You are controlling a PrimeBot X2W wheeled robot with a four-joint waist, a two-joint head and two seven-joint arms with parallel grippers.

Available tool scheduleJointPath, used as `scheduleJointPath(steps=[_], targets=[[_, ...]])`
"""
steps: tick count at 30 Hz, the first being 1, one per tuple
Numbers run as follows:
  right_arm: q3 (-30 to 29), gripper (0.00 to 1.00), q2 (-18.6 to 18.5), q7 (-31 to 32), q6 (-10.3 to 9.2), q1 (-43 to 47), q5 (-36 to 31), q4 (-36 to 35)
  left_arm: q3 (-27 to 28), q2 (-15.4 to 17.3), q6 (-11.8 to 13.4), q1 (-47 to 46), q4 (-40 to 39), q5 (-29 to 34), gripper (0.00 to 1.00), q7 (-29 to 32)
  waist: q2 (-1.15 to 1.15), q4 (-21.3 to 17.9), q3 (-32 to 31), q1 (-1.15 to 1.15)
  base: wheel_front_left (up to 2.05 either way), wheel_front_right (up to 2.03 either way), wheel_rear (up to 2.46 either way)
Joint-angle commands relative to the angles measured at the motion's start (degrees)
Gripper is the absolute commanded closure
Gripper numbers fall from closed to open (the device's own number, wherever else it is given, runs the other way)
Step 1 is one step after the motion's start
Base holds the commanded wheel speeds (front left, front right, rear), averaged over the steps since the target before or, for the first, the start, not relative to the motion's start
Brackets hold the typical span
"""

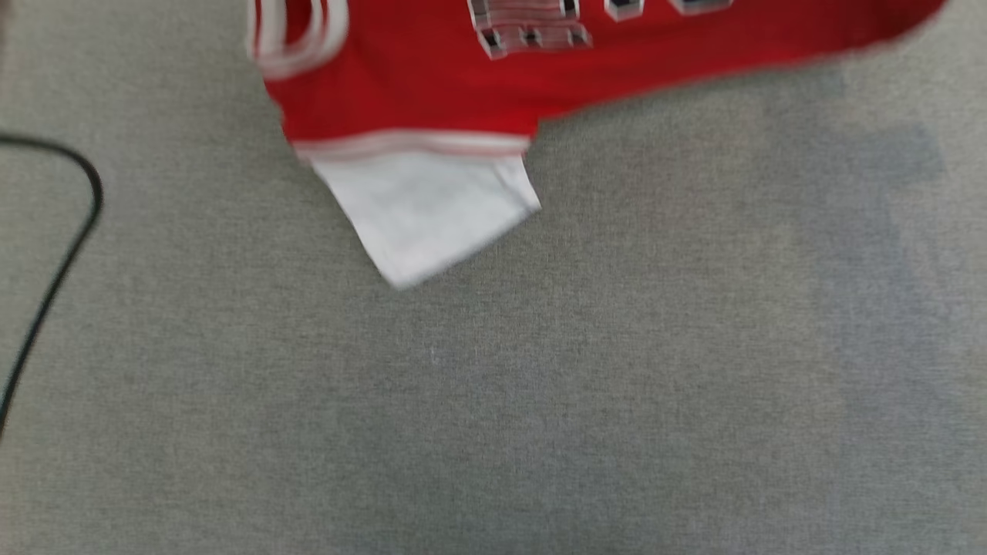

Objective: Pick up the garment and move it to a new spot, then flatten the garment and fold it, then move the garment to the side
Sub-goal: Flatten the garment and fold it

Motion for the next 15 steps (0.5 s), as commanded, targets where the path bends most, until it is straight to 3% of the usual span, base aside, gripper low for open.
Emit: scheduleJointPath(steps=[1,9,15], targets=[[-0.2,1.00,0.7,-0.1,0.01,-3.9,-1.1,1.2,0.2,-0.5,-0.6,-4.1,1.5,0.6,1.00,0.3,0.00,-0.2,6.2,-0.01,0.00,0.00,0.00],[2.3,1.00,1.7,-1.8,0.01,-23.0,-5.1,9.3,-0.6,-1.4,-2.7,-23.3,11.8,1.8,1.00,0.3,0.00,0.2,9.1,-0.01,0.00,0.00,0.00],[6.0,1.00,2.9,-5.1,0.01,-29.4,-5.1,16.4,-2.1,-1.3,-3.3,-27.5,16.5,1.0,1.00,-1.2,0.00,0.3,9.9,-0.01,0.00,0.00,0.00]])
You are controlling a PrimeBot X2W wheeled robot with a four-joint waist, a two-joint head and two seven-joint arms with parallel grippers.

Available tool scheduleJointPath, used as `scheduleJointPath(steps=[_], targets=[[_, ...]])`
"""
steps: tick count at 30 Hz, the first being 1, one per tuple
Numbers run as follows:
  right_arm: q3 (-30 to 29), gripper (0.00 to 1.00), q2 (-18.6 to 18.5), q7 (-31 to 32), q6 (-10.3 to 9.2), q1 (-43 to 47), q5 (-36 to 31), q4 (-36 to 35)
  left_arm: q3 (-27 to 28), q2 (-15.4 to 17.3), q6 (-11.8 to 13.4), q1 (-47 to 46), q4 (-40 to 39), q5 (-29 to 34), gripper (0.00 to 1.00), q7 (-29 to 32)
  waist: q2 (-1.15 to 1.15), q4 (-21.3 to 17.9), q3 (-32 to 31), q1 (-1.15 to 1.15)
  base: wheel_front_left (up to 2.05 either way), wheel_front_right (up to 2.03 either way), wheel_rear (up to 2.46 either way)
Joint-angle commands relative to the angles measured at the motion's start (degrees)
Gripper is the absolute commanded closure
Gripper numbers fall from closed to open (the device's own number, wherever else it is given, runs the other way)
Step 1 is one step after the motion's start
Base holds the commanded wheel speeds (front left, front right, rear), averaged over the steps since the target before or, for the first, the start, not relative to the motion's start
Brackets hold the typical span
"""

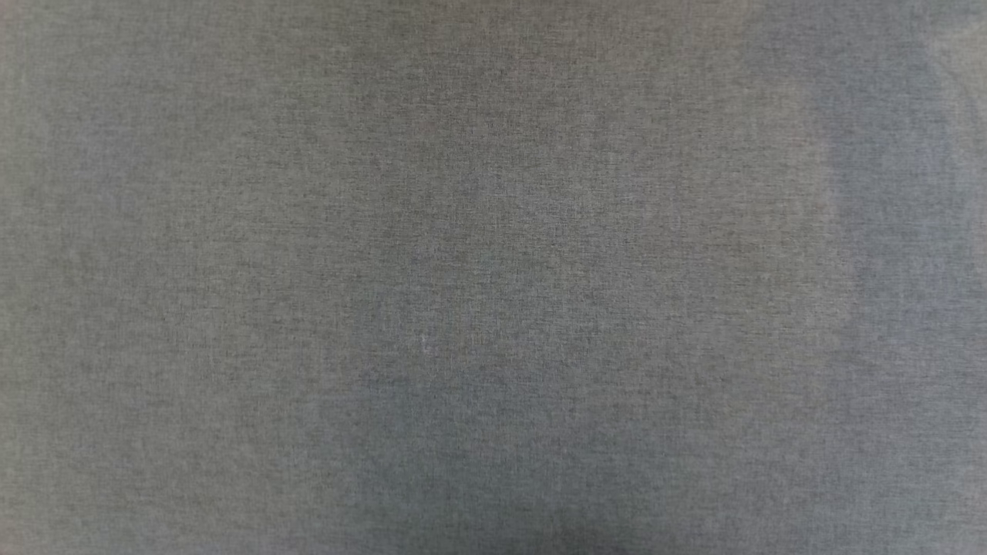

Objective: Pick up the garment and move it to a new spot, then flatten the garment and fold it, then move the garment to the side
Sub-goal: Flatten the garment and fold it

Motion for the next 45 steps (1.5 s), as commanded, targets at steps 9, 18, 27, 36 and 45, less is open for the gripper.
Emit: scheduleJointPath(steps=[9,18,27,36,45], targets=[[7.6,1.00,0.6,-5.9,0.01,6.8,5.9,5.7,-3.2,1.3,-0.5,10.0,4.3,-2.3,1.00,-5.8,0.00,0.7,-0.7,-0.01,0.00,0.00,0.00],[14.6,1.00,-0.2,-12.2,0.01,25.4,14.0,5.5,-4.0,2.6,1.4,31.9,4.3,-5.8,1.00,-13.0,0.00,0.9,-7.9,-0.01,0.00,0.00,0.00],[21.8,1.00,-3.5,-16.8,0.01,45.7,20.0,3.4,-5.0,3.0,7.2,57.5,-2.7,-9.4,1.00,-15.8,0.00,1.3,-16.8,-0.01,0.00,0.00,0.00],[25.2,1.00,-5.4,-19.9,0.01,62.6,22.7,-0.3,-5.9,6.0,16.9,84.3,-15.0,-12.6,1.00,-15.5,0.00,0.4,-23.3,-0.01,0.00,0.00,0.00],[23.9,1.00,-7.3,-20.8,0.01,78.5,24.3,-2.3,-8.2,6.2,22.4,103.4,-22.8,-17.1,1.00,-14.2,0.00,0.6,-28.4,-0.01,0.00,0.00,0.00]])
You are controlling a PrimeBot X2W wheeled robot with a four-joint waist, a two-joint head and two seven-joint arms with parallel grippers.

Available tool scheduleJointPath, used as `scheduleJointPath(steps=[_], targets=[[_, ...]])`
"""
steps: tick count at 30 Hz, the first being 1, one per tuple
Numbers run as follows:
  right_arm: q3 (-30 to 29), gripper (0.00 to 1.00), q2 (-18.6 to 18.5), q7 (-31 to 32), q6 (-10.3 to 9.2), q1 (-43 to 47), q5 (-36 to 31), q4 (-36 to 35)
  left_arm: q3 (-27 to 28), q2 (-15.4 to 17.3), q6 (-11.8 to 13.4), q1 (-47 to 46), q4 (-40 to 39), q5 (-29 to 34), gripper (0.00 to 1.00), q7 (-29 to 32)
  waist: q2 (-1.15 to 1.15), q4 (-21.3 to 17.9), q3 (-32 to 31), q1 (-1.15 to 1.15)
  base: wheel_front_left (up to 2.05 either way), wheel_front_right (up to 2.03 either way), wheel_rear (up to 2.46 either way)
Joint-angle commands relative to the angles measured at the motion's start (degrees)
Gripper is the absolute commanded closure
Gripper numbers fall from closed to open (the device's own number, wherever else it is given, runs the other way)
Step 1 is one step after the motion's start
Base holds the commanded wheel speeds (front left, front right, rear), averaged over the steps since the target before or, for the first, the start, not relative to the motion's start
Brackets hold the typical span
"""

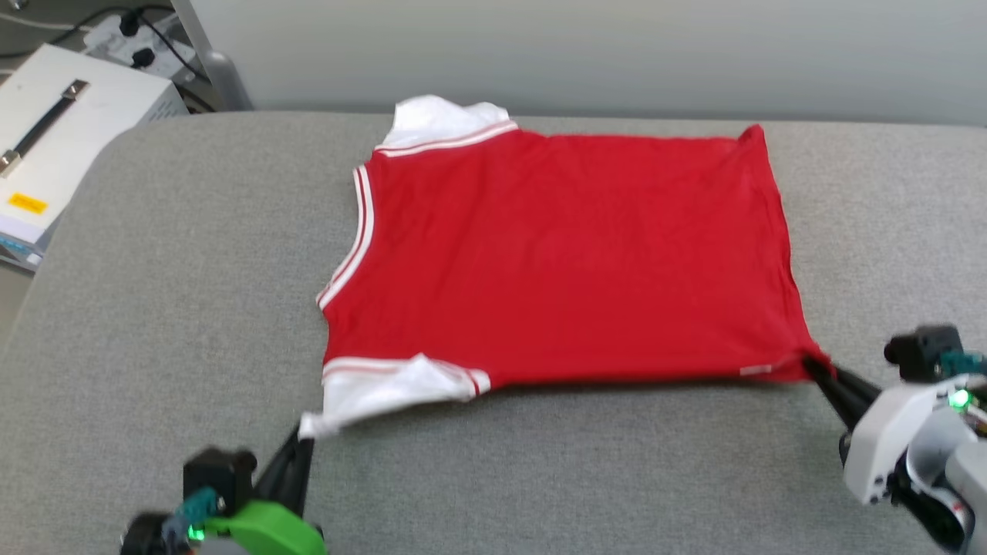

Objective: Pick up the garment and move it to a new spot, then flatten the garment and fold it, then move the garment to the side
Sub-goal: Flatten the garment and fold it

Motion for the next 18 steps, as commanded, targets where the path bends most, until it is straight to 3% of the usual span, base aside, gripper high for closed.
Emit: scheduleJointPath(steps=[1,11,18], targets=[[-0.5,1.00,-0.4,0.0,-0.04,2.5,0.6,-0.5,-0.1,-0.4,0.7,2.7,-0.5,-1.2,1.00,-0.1,0.00,-0.2,-2.3,0.01,0.00,0.00,0.00],[-6.8,1.00,-2.4,2.0,-0.04,18.3,2.4,-5.1,-2.2,-2.2,2.1,13.9,0.0,-4.9,1.00,-0.5,0.00,0.4,-5.0,0.01,0.00,0.00,0.00],[-12.9,1.00,-1.7,4.8,-0.04,24.1,1.0,-9.5,-3.3,-2.5,1.5,12.4,0.0,-3.5,1.00,-0.6,0.00,0.5,-4.3,0.01,0.00,0.00,0.00]])
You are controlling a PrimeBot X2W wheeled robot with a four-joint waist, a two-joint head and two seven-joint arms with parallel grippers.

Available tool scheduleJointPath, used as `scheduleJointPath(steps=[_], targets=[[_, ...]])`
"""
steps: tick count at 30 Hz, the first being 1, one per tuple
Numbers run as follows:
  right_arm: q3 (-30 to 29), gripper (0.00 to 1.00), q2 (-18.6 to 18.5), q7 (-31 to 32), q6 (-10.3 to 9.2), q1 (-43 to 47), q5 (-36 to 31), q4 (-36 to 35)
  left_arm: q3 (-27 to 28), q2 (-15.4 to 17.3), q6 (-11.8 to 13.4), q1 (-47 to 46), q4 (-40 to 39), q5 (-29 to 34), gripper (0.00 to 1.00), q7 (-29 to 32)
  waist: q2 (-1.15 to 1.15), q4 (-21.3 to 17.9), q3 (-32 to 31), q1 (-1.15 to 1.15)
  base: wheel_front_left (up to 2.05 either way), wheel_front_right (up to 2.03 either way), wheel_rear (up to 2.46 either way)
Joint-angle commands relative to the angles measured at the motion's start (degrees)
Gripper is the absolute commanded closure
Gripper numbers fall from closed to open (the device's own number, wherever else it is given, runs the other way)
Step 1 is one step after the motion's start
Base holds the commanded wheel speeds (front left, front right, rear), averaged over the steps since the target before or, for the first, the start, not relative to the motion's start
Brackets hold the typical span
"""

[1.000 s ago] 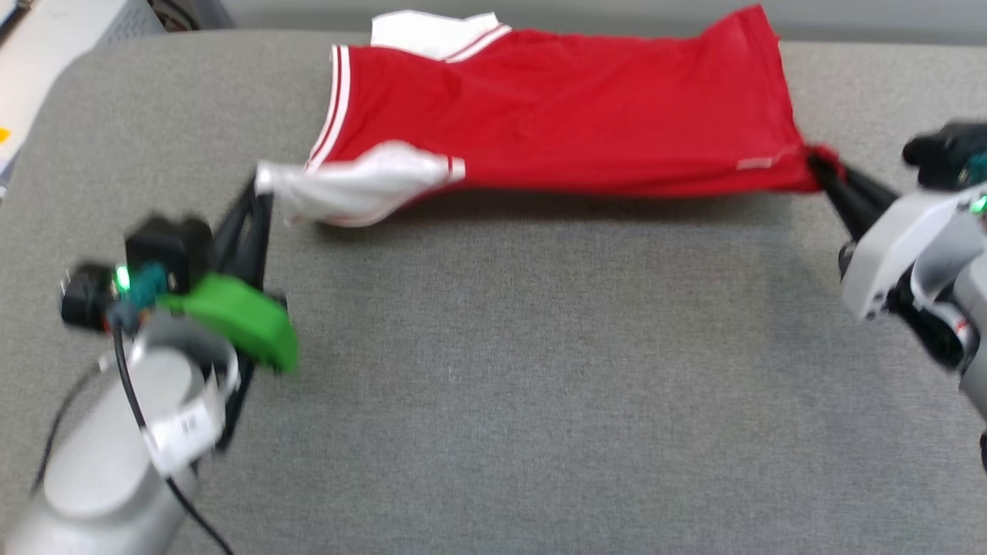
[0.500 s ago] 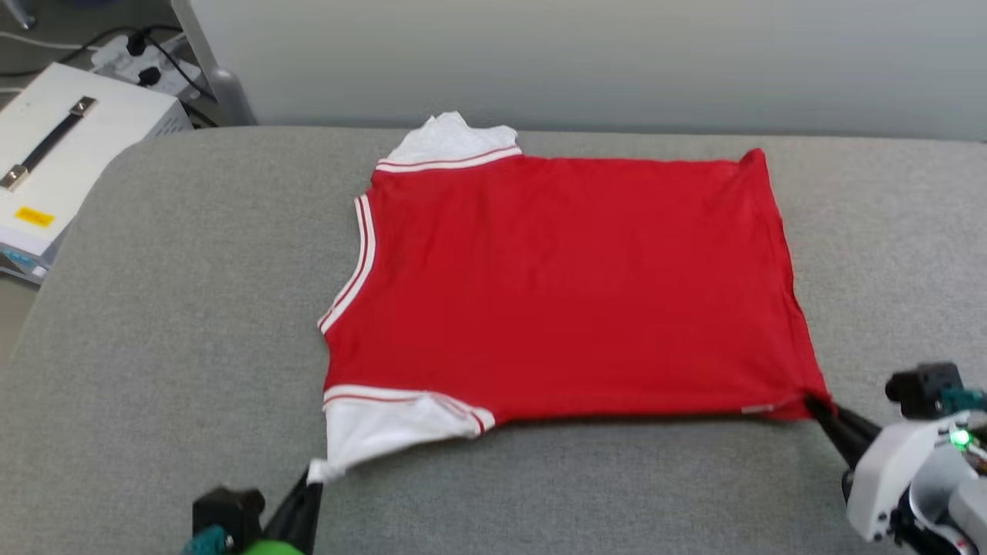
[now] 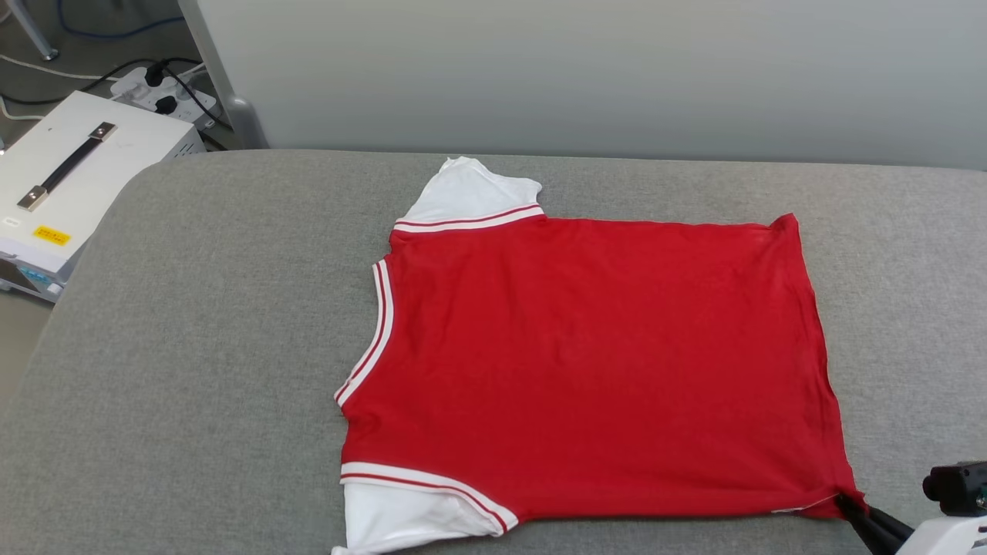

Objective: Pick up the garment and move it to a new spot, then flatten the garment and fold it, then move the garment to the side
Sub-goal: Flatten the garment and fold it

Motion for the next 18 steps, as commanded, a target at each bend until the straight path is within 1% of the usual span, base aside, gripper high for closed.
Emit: scheduleJointPath(steps=[1,4,7,11,14,18], targets=[[-1.4,1.00,0.2,0.4,-0.04,0.4,-0.9,-0.8,0.2,0.3,-0.5,-2.2,0.0,0.7,1.00,-0.3,0.00,-0.1,0.5,0.01,0.00,0.00,0.00],[-5.0,1.00,1.0,1.7,-0.04,-0.1,-2.5,-3.2,0.1,1.2,-1.8,-6.8,-0.2,2.6,1.00,0.5,0.00,-0.3,1.5,0.01,0.00,0.00,0.00],[-8.5,1.00,1.5,3.3,-0.04,-0.9,-3.8,-5.2,-0.4,2.3,-4.3,-12.3,-0.1,4.5,1.00,1.9,0.00,-0.5,2.8,0.01,0.00,0.00,0.00],[-12.5,1.00,2.7,5.9,-0.04,-3.6,-6.0,-8.2,-0.5,2.7,-6.4,-20.5,0.5,7.0,1.00,3.9,0.00,-1.6,5.9,0.01,0.00,0.00,0.00],[-14.3,1.00,3.8,8.1,-0.04,-6.2,-7.2,-9.8,0.0,2.9,-8.3,-25.7,2.2,7.6,1.00,4.8,0.00,-2.4,8.7,0.01,0.00,0.00,0.00],[-15.8,1.00,4.7,10.5,-0.04,-10.4,-8.8,-10.2,0.4,2.1,-10.2,-31.8,5.5,8.1,1.00,5.7,0.00,-2.9,12.2,0.01,0.00,0.00,0.00]])
